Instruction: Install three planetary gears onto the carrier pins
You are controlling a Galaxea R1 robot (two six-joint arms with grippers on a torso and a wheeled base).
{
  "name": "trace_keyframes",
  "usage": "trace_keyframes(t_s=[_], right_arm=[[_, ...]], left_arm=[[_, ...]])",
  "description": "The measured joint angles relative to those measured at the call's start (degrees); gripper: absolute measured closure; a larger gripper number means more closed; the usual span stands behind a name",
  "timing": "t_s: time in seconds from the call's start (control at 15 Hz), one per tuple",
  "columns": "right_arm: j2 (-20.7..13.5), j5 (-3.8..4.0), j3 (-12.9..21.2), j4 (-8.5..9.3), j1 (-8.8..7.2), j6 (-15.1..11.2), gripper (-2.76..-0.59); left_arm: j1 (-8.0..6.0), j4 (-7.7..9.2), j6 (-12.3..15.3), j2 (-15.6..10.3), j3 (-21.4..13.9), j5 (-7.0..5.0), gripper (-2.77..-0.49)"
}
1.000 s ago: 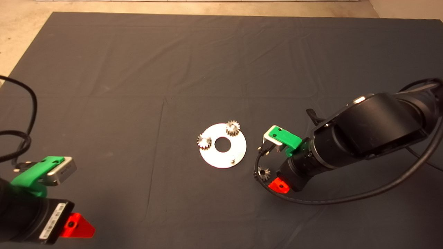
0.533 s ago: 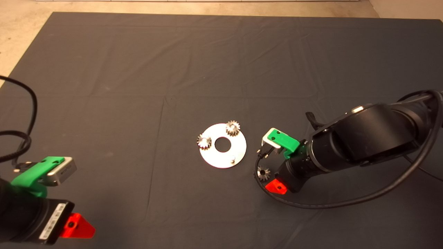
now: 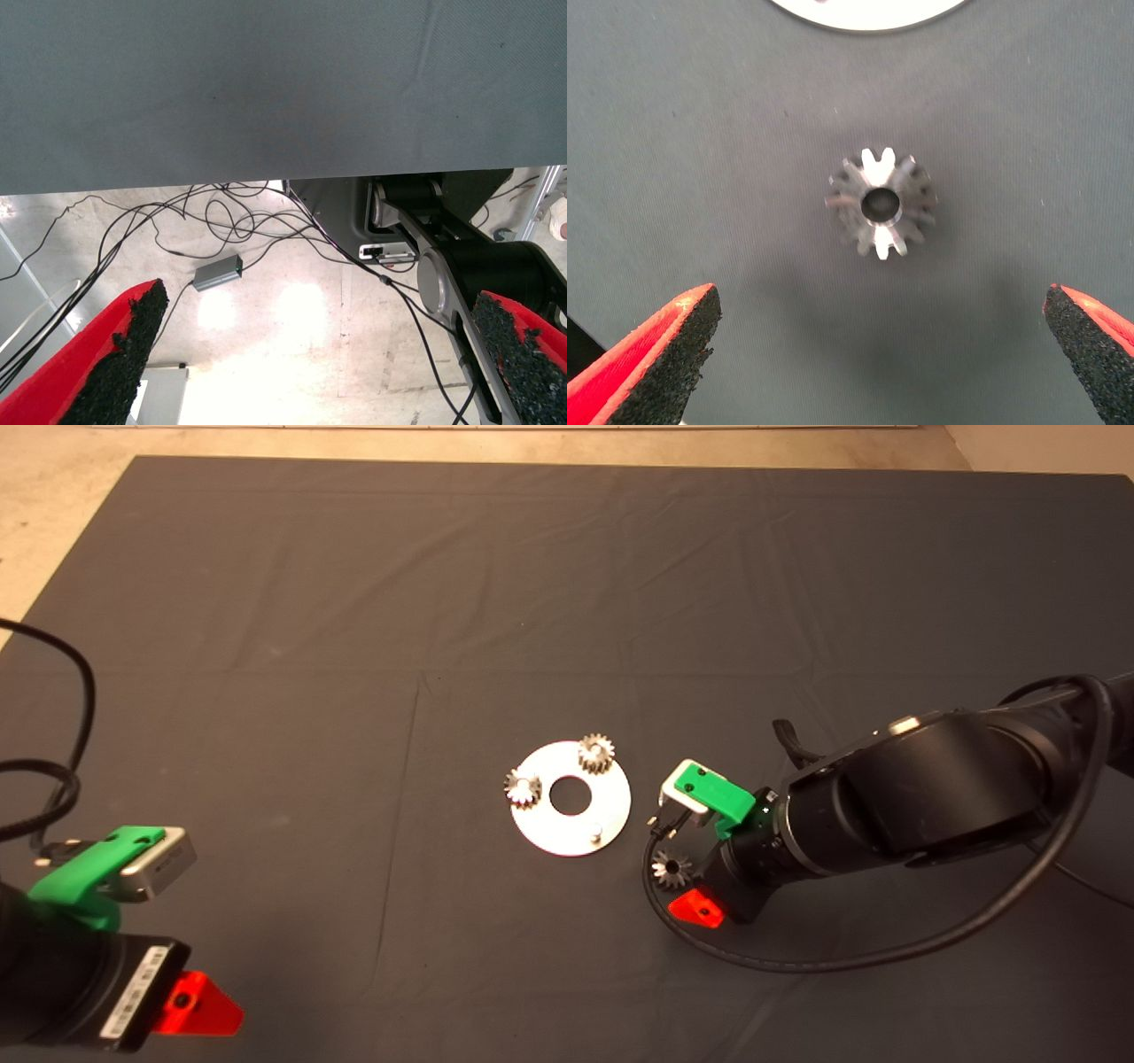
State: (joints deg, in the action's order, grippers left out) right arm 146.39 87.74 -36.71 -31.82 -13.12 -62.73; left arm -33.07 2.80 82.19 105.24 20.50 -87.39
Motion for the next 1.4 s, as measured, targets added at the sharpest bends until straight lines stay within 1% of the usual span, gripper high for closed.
trace_keyframes(t_s=[0.27, 0.4, 0.47, 0.6, 0.73, 0.8, 0.87, 0.93, 1.0, 1.13, 1.4], right_arm=[[1.4, -0.02, -0.1, -1.2, 1.27, 1.6, -2.73], [1.9, -0.06, -0.4, -1.87, 1.55, 2.5, -2.73], [2.0, 0.02, -0.7, -2.28, 1.63, 3.0, -2.73], [2.2, -0.04, -1.4, -3.22, 2.45, 4.7, -2.73], [2.2, -0.03, -2.0, -4.05, 3.28, 6.2, -2.73], [2.2, 0.05, -2.5, -4.51, 3.41, 7.2, -2.73], [2.2, 0.0, -2.9, -4.8, 3.45, 7.9, -2.73], [2.2, 0.0, -3.2, -5.31, 3.59, 8.8, -2.73], [2.2, -0.09, -3.4, -5.99, 4.06, 9.5, -2.73], [2.2, 0.07, -4.1, -7.13, 5.52, 10.5, -2.73], [2.2, -0.04, -4.5, -8.4, 5.66, 11.9, -2.73]], left_arm=[[0.0, 0.02, -0.3, 0.0, 0.0, -0.01, -2.51], [0.0, 0.33, -0.7, -0.7, 0.0, 0.0, -2.51], [-0.02, 0.52, -1.4, -1.3, 0.0, 0.0, -2.51], [0.0, 1.06, -3.3, -3.2, 0.0, 0.02, -2.51], [-0.02, 1.82, -5.0, -6.6, 0.0, 0.07, -2.51], [-0.02, 1.96, -5.6, -8.2, 0.0, -0.04, -2.51], [-0.02, 2.16, -6.3, -9.0, 0.0, -0.06, -2.51], [-0.02, 2.29, -6.5, -9.1, 0.0, -0.06, -2.51], [-0.02, 2.36, -6.6, -9.1, 0.0, 0.0, -2.51], [-0.05, 2.38, -6.7, -9.1, 0.0, 0.0, -2.51], [-0.3, 2.43, -6.9, -9.3, 0.0, -0.01, -2.51]])
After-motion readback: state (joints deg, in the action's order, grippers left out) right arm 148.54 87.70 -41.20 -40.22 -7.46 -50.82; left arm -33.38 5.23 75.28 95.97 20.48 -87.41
